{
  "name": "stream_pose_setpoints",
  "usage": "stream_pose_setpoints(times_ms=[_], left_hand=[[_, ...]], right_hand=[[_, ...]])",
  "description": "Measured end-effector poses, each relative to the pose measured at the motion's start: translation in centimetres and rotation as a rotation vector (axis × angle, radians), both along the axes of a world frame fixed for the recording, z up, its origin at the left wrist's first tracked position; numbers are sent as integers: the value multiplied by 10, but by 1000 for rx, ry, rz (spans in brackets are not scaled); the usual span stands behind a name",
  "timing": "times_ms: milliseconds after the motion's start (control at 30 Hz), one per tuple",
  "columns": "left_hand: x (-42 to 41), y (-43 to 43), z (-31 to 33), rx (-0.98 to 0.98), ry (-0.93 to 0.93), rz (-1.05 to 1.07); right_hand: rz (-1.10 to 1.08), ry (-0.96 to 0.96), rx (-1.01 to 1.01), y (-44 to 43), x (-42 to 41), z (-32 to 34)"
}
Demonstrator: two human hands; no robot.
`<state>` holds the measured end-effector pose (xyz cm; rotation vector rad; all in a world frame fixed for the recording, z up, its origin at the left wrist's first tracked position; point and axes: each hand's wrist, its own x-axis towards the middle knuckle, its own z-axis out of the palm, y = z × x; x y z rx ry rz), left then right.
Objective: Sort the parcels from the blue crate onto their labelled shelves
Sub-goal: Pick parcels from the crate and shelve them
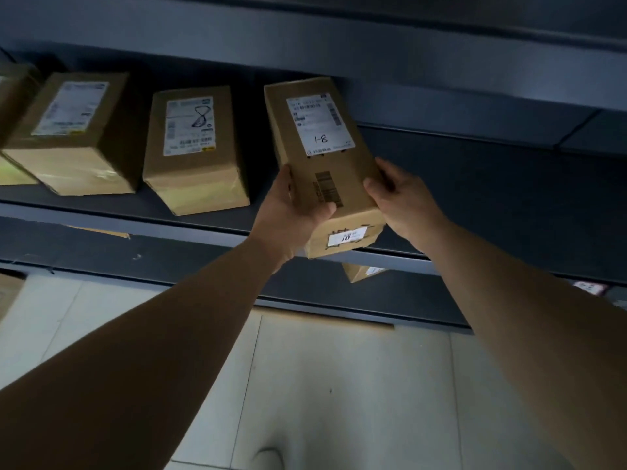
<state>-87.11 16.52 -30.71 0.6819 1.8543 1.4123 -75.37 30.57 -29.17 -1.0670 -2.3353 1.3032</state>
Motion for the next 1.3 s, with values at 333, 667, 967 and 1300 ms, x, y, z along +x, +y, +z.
stream_pose_setpoints(times_ms=[333, 667, 967, 1300], left_hand=[[-14, 19, -1, -120, 299, 28], [43, -27, 59, -391, 861, -104], [143, -76, 144, -412, 988, -328], [142, -96, 137, -479, 1016, -366]], right_hand=[[-8, -118, 213, 20, -19, 0], [64, -21, 683, -31, 49, 47], [100, -121, 772, -81, 158, 118], [43, -171, 738, -115, 173, 100]])
